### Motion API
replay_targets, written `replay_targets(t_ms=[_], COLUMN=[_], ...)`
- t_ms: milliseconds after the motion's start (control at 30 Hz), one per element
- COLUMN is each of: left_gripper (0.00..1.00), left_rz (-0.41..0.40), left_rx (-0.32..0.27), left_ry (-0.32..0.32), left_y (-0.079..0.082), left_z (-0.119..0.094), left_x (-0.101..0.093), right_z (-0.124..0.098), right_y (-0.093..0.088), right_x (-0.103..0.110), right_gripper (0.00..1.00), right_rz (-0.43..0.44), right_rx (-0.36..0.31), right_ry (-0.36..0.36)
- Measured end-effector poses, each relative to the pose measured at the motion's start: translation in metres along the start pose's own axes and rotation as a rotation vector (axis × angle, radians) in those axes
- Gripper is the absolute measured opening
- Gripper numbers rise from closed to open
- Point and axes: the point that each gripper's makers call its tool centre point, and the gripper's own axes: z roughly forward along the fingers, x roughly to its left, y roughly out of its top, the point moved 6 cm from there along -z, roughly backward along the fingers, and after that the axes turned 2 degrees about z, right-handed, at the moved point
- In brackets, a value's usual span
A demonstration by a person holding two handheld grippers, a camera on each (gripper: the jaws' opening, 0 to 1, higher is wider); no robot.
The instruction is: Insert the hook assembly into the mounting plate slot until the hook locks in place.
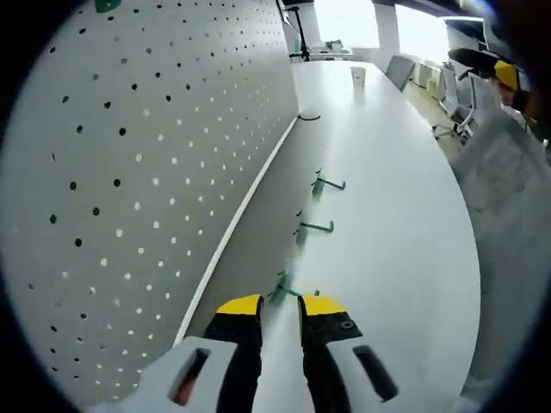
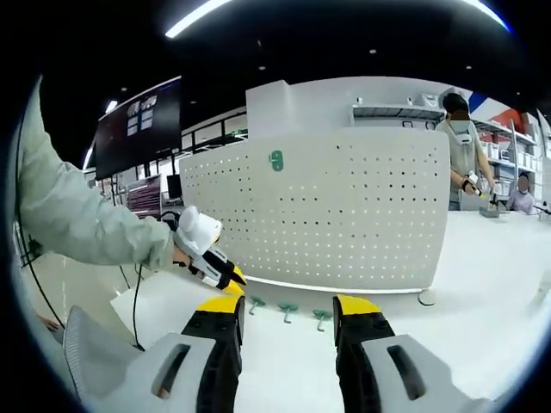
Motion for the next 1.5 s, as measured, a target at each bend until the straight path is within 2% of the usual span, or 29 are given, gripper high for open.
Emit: replay_targets(t_ms=[300,700,1133,1300,1400,1500], left_gripper=[0.16,0.13,0.08,0.06,0.04,0.04], left_rz=[0.015,0.046,0.094,0.096,0.153,0.154], left_rx=[0.04,0.09,0.129,0.119,0.128,0.139], left_ry=[-0.041,-0.089,-0.143,-0.14,-0.131,-0.115], left_y=[-0.002,-0.004,-0.008,-0.008,-0.008,-0.007], left_z=[0.017,0.04,0.049,0.05,0.049,0.05], left_x=[0.01,0.011,0.006,0.007,0.005,0.004], right_z=[0.002,0.004,0.004,0.003,0.003,0.003], right_y=[-0.003,-0.002,-0.003,-0.002,-0.002,-0.002], right_x=[-0.005,-0.013,-0.021,-0.022,-0.022,-0.021], right_gripper=[0.4,0.4,0.4,0.39,0.39,0.39], right_rz=[0.009,0.014,0.028,0.027,0.027,0.028], right_rx=[0.016,0.03,0.033,0.03,0.029,0.028], right_ry=[-0.013,-0.034,-0.067,-0.073,-0.075,-0.073])
